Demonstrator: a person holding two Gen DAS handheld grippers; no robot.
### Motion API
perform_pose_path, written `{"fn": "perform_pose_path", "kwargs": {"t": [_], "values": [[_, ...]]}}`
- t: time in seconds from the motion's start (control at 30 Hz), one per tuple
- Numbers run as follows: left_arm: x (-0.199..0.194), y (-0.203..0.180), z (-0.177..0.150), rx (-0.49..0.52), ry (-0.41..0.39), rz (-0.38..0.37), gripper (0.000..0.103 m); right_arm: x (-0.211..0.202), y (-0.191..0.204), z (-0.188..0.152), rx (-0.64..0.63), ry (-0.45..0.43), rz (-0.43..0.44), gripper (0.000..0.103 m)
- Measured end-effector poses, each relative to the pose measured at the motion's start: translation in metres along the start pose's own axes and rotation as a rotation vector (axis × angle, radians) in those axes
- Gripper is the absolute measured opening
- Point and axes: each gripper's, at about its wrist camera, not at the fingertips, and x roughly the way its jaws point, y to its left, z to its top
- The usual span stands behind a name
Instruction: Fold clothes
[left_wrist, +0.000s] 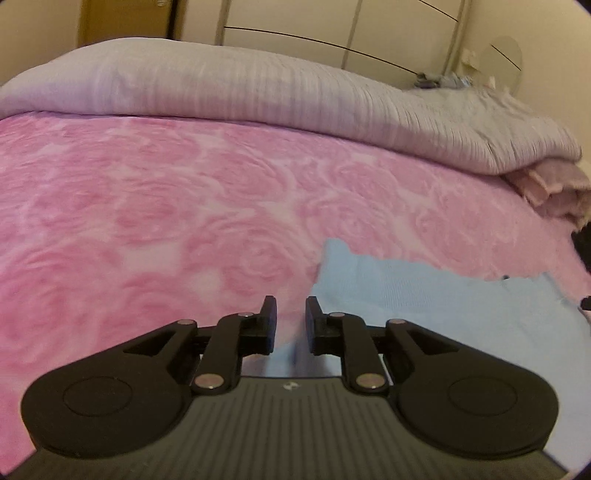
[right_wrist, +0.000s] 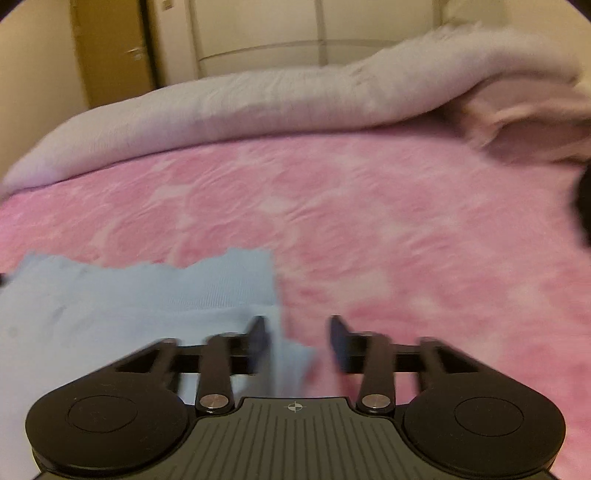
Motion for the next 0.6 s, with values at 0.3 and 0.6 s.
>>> {"fn": "perform_pose_path", "kwargs": {"t": [0.3, 0.6], "values": [[-0.135, 0.029, -0.09, -0.486, 0.067, -0.187, 0.032, -0.145, -0.029, -0.087, 0.481, -0.032, 0.219, 0.048], [-0.102, 0.023, -0.141, -0.877, 0.07, -0.25, 0.034, -0.128, -0.015, -0.141, 0.914, 0.027, 0.336, 0.048]]}}
